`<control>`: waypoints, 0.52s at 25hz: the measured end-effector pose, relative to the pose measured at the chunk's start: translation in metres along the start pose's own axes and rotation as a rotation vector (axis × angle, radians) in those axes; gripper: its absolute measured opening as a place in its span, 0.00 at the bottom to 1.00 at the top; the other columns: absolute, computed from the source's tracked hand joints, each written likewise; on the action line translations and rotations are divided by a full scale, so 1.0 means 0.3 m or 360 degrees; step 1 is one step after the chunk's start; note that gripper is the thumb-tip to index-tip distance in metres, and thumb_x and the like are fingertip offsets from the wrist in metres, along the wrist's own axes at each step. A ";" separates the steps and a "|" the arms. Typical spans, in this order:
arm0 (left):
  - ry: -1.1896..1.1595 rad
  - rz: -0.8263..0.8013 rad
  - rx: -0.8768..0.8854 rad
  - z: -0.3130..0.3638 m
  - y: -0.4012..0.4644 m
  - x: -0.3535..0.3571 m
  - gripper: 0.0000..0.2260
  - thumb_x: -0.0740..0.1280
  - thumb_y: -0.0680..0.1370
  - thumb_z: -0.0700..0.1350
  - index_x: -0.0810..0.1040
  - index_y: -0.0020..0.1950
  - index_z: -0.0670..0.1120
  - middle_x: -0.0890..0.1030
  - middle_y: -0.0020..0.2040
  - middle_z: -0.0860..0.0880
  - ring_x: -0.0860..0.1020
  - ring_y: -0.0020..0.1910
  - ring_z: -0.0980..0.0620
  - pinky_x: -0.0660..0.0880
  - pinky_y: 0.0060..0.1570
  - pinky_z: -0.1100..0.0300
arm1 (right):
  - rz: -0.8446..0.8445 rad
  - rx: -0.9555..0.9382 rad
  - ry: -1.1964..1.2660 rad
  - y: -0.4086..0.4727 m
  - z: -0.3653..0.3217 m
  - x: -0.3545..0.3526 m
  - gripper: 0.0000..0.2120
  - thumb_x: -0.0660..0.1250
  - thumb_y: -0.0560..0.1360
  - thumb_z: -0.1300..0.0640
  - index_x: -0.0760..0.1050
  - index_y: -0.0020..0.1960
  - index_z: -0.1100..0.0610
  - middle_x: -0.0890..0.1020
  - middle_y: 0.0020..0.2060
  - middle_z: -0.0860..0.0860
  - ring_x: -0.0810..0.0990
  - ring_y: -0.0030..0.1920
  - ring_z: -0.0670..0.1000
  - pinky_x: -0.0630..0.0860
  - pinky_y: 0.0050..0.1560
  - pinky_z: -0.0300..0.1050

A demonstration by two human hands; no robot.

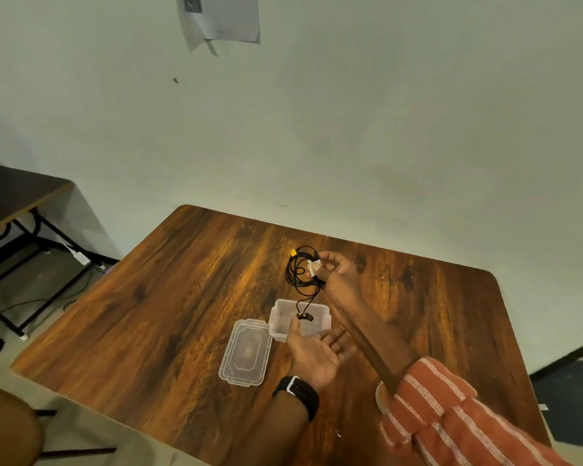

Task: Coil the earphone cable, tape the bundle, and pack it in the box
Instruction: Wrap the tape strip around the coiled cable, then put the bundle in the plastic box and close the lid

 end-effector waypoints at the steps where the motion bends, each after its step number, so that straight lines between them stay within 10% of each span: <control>1: -0.0181 -0.0060 0.0083 0.049 0.029 0.001 0.36 0.56 0.74 0.70 0.72 0.59 0.36 0.79 0.56 0.37 0.78 0.55 0.40 0.74 0.56 0.44 | 0.0017 0.0026 -0.0043 0.020 0.023 0.009 0.09 0.68 0.74 0.71 0.77 0.50 0.60 0.83 0.37 0.51 0.82 0.33 0.45 0.79 0.34 0.39; 7: 0.0122 0.0047 0.0403 0.305 0.229 -0.068 0.20 0.62 0.82 0.48 0.74 0.65 0.34 0.79 0.60 0.35 0.79 0.55 0.41 0.76 0.58 0.47 | 0.0026 0.0439 -0.0445 0.148 0.236 -0.023 0.09 0.68 0.73 0.69 0.78 0.42 0.55 0.83 0.39 0.54 0.79 0.39 0.48 0.74 0.31 0.36; 13: 0.1591 0.0543 0.0634 0.306 0.358 -0.139 0.08 0.64 0.77 0.32 0.76 0.50 0.43 0.80 0.52 0.39 0.79 0.49 0.44 0.77 0.49 0.53 | -0.0234 0.0585 -0.1099 0.257 0.430 -0.033 0.09 0.67 0.71 0.70 0.79 0.37 0.58 0.81 0.39 0.54 0.79 0.46 0.53 0.75 0.38 0.41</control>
Point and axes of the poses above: each hand's wrist, its own y-axis towards the middle knuckle, its own x-axis out of the palm, z = x × y, the point moved 1 cm from there along y, towards the middle knuckle
